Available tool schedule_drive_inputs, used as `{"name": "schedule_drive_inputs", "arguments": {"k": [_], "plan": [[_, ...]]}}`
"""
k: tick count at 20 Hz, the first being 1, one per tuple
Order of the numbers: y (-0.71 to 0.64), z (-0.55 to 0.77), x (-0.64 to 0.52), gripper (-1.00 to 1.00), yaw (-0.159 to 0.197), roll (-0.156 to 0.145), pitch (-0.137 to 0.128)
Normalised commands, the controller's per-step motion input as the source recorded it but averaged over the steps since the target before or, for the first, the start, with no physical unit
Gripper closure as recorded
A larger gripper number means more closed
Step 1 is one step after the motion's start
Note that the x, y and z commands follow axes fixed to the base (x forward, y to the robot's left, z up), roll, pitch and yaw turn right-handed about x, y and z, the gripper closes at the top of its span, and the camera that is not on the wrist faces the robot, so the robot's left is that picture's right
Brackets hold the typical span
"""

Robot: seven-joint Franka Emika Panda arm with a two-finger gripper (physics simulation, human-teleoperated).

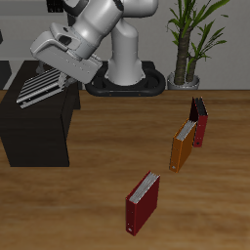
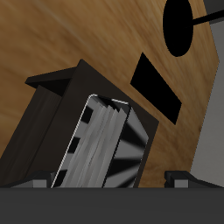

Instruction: Place the striped book flat on top of the shelf

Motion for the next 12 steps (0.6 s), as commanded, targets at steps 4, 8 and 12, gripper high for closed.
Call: {"name": "schedule_drive_inputs", "arguments": {"k": [4, 8, 12], "plan": [[0.29, -0.02, 0.02, -1.0, -0.042, 0.072, 0.031], [0.28, 0.03, -0.02, -1.0, 0.0, 0.076, -0.014], [0.17, -0.06, 0.01, -1.0, -0.001, 0.054, 0.015]]}}
